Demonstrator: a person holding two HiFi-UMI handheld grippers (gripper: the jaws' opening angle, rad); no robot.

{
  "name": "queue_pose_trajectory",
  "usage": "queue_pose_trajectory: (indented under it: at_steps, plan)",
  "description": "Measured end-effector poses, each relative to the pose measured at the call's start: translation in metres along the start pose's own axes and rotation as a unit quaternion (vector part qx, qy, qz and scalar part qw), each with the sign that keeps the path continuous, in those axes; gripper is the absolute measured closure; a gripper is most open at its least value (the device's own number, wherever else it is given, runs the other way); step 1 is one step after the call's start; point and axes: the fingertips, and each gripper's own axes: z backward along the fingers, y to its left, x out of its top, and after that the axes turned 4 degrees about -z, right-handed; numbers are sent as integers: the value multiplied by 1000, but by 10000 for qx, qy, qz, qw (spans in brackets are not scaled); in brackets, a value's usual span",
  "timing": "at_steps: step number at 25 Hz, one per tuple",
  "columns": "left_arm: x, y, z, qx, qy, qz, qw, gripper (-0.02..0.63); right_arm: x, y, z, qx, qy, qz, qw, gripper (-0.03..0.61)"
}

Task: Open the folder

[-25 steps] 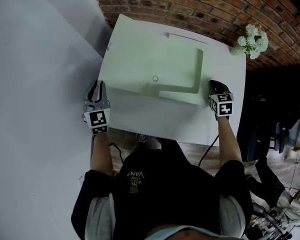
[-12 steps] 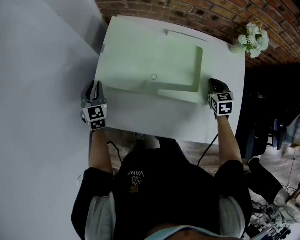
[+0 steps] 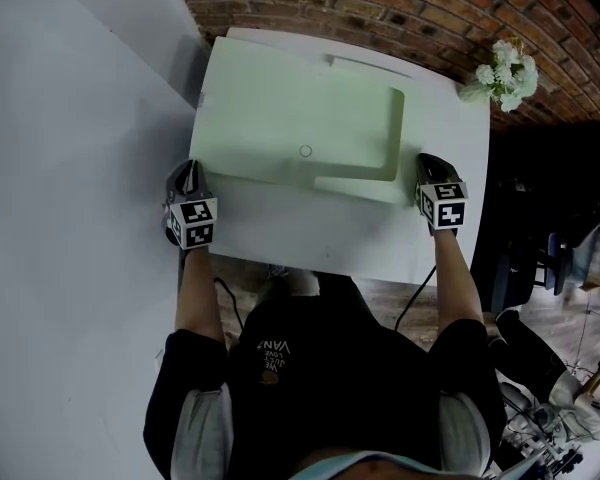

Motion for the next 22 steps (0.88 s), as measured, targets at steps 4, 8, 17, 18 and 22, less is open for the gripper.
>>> queue_pose_trajectory:
  at_steps: [4, 8, 17, 18, 22]
  plan:
    - [-7, -3, -6, -69, 144, 15, 9999, 588, 1, 0, 0, 13, -15, -9, 10000, 581]
    - [-13, -4, -12, -106, 262, -53, 9996, 588, 0, 1, -1, 12, -28, -2, 10000, 581]
    - [-29, -15, -17, -352, 627, -68, 9974, 611, 1, 1, 0, 32, -45, -22, 10000, 581]
    - [-29, -16, -17, -357, 637, -71, 9973, 612, 1, 1, 0, 33, -42, -23, 10000, 581]
    - [-30, -16, -18, -359, 661, -37, 9972, 612, 1, 1, 0, 39, -54, -8, 10000, 581]
